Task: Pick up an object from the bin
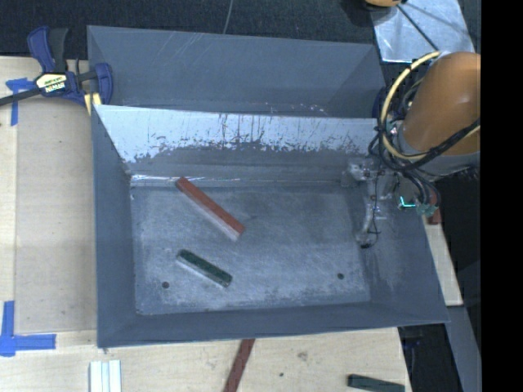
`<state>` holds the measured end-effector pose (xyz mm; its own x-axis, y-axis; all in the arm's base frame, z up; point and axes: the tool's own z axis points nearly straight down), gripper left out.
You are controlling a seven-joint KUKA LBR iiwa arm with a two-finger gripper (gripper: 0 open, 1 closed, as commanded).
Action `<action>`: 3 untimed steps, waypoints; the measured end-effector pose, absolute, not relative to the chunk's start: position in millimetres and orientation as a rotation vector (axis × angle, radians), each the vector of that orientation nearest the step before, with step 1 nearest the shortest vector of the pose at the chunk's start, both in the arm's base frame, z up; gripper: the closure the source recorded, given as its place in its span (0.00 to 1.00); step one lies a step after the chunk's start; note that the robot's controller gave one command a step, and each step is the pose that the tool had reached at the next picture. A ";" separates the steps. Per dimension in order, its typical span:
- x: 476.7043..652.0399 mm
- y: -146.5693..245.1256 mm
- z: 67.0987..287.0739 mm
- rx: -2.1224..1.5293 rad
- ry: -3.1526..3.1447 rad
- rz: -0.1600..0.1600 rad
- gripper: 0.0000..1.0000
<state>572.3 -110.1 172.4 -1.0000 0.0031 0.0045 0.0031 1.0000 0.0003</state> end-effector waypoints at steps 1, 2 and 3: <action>574.2 -109.6 177.1 0.001 -3.146 0.001 1.00; 574.2 -109.5 177.1 0.002 -3.146 0.002 1.00; 508.2 -108.3 152.4 0.171 -3.137 0.001 0.00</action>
Offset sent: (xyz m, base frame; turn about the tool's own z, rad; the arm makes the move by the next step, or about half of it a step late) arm 0.0000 0.0000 0.0000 0.0000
